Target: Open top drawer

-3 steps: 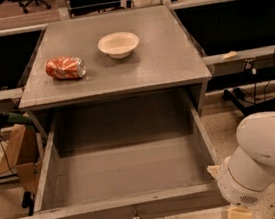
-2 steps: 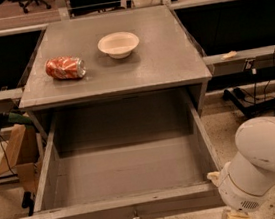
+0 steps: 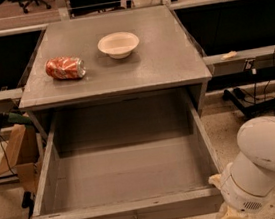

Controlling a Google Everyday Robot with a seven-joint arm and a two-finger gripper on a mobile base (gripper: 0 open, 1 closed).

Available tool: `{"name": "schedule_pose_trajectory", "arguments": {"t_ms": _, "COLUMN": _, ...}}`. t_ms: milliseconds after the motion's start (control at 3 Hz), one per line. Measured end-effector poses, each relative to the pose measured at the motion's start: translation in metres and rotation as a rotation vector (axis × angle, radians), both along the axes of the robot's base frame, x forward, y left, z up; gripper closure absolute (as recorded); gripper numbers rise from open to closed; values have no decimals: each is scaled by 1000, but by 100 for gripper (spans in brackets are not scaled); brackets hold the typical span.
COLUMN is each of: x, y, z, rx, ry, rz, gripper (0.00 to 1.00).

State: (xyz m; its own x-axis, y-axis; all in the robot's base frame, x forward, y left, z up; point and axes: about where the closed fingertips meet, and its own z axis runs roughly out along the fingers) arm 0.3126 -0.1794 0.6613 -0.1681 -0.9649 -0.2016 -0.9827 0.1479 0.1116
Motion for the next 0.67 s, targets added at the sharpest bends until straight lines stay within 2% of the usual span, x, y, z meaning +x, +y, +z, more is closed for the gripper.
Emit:
{"name": "schedule_pose_trajectory", "arguments": {"t_ms": 333, "x": 0, "y": 0, "z": 4, "rx": 0, "ry": 0, "rz": 0, "gripper": 87}}
{"name": "schedule_pose_trajectory", "arguments": {"t_ms": 667, "x": 2, "y": 0, "z": 8, "rx": 0, "ry": 0, "rz": 0, "gripper": 100}}
